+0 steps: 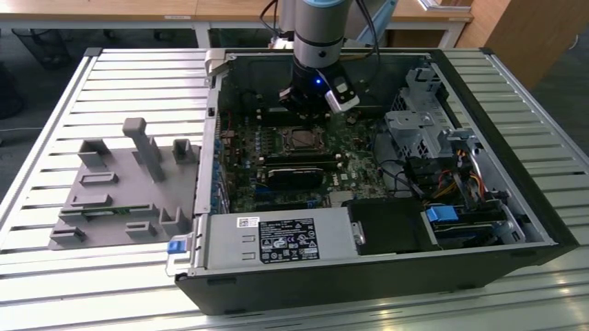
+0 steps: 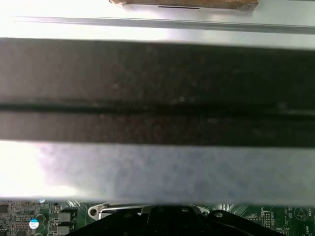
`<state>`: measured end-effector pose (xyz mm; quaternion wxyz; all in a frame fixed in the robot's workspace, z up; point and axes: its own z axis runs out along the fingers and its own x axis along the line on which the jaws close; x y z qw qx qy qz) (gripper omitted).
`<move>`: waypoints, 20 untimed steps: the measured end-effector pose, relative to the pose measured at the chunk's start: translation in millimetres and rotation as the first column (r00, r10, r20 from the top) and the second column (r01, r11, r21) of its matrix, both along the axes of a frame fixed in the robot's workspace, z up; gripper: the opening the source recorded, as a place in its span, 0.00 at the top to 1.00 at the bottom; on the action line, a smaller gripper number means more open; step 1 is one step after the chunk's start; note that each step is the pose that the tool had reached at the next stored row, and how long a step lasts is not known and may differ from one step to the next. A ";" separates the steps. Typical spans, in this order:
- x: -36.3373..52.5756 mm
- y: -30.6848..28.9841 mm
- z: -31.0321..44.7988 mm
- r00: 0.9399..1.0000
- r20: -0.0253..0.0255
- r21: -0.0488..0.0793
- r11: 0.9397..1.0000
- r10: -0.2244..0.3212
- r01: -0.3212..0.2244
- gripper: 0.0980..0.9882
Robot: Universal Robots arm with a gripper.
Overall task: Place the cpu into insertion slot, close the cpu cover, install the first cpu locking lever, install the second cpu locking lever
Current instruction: 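Install the first cpu locking lever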
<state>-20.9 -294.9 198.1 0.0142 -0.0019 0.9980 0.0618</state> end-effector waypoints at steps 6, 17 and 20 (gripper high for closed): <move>0.0 0.0 1.3 1.000 0.000 0.000 1.000 0.000 0.000 0.99; 0.0 -0.3 1.7 1.000 0.000 -0.001 1.000 -0.001 0.001 0.99; 0.0 -0.3 0.2 1.000 0.000 -0.002 1.000 -0.001 0.001 0.99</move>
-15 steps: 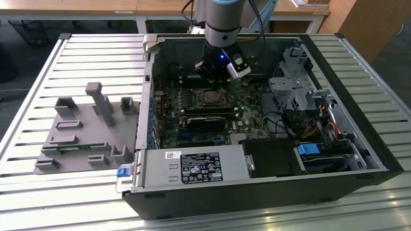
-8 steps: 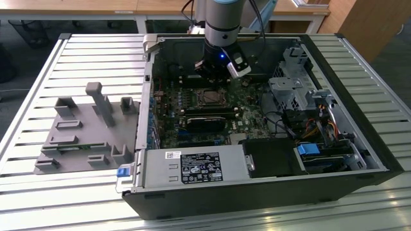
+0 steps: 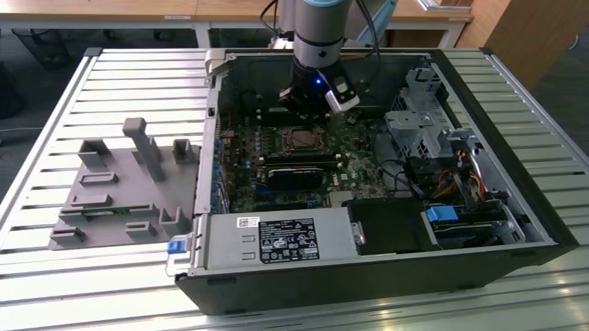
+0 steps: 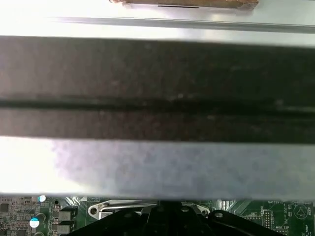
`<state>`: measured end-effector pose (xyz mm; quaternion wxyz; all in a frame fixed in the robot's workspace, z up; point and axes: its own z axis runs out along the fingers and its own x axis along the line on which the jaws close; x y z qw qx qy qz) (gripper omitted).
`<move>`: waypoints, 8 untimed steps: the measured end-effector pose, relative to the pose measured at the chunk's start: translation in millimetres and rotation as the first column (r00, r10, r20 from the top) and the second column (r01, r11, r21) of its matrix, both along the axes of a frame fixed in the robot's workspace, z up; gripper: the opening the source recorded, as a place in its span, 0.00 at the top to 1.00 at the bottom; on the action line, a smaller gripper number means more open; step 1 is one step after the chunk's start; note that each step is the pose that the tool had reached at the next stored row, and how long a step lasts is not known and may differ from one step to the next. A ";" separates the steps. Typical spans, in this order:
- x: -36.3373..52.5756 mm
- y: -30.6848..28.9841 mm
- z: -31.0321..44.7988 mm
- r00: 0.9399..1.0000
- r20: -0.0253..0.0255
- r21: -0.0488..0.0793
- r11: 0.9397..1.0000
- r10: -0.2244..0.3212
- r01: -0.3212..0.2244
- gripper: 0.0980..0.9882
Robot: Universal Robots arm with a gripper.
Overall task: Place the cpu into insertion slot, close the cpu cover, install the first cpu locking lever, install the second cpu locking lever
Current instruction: 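Install the first cpu locking lever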
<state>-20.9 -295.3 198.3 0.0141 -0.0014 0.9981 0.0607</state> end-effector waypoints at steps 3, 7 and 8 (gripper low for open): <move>0.0 0.1 -1.4 1.000 0.000 -0.001 1.000 0.000 0.000 0.99; 0.0 0.0 -1.4 1.000 0.000 -0.001 1.000 -0.001 0.001 0.99; 0.0 -0.1 -0.8 1.000 0.000 -0.002 1.000 -0.001 0.001 0.99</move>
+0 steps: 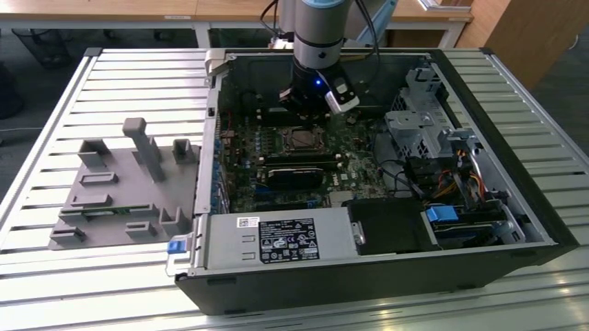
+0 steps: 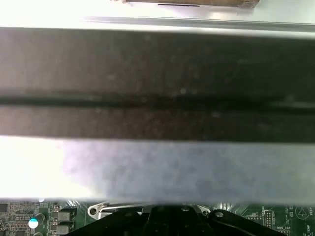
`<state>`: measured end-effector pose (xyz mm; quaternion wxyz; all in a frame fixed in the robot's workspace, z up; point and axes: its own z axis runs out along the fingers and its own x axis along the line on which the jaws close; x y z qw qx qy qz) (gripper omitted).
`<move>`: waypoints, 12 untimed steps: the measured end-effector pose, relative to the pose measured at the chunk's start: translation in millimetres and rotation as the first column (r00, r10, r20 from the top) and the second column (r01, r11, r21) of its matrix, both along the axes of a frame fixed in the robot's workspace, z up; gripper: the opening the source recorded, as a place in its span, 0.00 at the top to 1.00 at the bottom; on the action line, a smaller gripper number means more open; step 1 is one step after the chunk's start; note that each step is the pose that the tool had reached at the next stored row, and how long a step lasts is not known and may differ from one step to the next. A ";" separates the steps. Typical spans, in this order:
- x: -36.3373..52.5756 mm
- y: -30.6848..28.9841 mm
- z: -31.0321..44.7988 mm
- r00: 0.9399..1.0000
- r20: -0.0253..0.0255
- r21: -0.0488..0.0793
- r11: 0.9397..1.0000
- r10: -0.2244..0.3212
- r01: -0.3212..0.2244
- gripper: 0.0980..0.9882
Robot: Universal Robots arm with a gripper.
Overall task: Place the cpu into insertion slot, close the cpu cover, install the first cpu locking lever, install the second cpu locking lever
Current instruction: 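Install the first cpu locking lever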
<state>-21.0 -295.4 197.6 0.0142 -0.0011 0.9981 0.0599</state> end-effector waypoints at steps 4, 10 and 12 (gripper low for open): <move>0.1 0.1 2.2 1.000 0.000 0.001 1.000 0.000 0.000 0.99; 0.0 -0.8 0.8 1.000 0.000 -0.001 1.000 -0.001 0.001 0.99; 0.0 -0.9 0.1 1.000 0.000 -0.002 1.000 -0.002 0.002 0.99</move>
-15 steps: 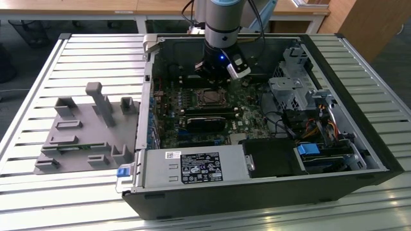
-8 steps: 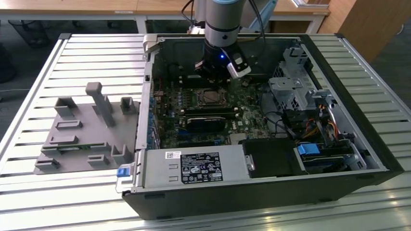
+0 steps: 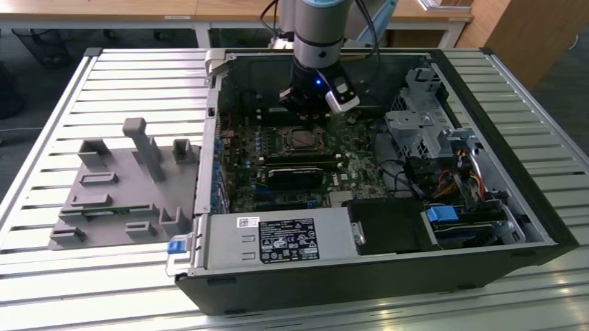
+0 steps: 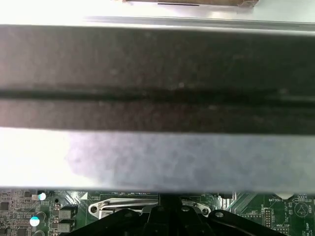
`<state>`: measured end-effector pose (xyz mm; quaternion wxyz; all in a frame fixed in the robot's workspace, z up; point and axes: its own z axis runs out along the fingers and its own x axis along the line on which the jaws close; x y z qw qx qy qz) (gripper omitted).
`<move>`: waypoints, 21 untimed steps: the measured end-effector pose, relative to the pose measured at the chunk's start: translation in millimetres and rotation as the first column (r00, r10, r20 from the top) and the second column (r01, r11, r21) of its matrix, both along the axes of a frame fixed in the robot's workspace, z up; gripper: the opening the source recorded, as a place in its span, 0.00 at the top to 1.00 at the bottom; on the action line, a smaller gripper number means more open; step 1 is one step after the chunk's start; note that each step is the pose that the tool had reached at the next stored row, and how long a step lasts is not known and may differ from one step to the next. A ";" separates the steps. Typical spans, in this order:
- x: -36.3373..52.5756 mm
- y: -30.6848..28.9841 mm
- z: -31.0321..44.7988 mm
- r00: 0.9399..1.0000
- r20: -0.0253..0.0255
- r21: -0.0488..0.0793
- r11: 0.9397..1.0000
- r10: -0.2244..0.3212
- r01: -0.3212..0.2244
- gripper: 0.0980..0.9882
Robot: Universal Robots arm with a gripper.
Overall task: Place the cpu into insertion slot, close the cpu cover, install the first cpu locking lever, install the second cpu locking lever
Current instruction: 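Install the first cpu locking lever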
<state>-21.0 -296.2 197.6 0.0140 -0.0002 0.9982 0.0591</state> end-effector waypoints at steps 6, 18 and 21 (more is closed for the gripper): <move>0.2 0.1 0.3 1.000 0.001 0.000 1.000 -0.001 0.001 0.99; 0.1 -1.4 1.1 1.000 0.000 -0.001 1.000 -0.005 0.005 0.99; 0.0 -1.6 -0.3 1.000 -0.001 -0.002 1.000 -0.006 0.006 0.99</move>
